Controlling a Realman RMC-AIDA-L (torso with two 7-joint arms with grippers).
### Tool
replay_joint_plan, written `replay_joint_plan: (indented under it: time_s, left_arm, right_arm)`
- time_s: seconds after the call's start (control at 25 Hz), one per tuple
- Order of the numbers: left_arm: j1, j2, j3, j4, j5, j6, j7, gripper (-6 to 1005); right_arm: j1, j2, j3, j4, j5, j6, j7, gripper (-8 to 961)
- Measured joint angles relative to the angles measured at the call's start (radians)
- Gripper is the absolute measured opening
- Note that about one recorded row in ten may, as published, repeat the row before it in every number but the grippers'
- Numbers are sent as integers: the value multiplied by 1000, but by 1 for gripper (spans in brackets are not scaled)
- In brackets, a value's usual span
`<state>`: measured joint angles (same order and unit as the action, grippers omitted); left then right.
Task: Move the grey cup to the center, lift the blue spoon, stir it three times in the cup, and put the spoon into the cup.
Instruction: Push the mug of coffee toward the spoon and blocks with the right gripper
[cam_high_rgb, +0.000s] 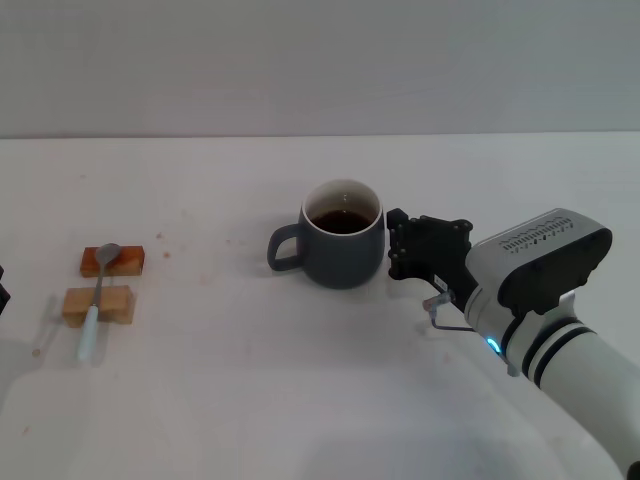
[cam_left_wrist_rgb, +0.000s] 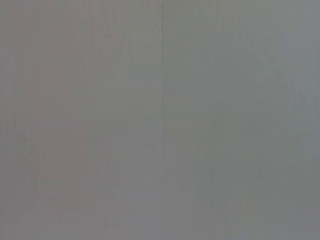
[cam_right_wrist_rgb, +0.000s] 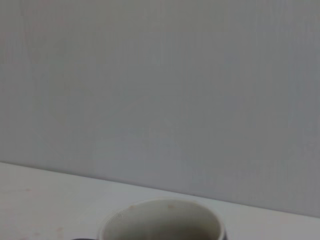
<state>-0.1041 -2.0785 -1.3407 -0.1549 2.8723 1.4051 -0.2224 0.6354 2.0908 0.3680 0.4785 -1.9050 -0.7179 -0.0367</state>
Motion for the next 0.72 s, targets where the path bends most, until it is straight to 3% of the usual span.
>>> replay_joint_plan:
  time_s: [0.72]
  left_arm:
    - [4,0,2,0,0,0,0,797]
  right_arm:
    - [11,2,-12,43,-29,27,3,-1]
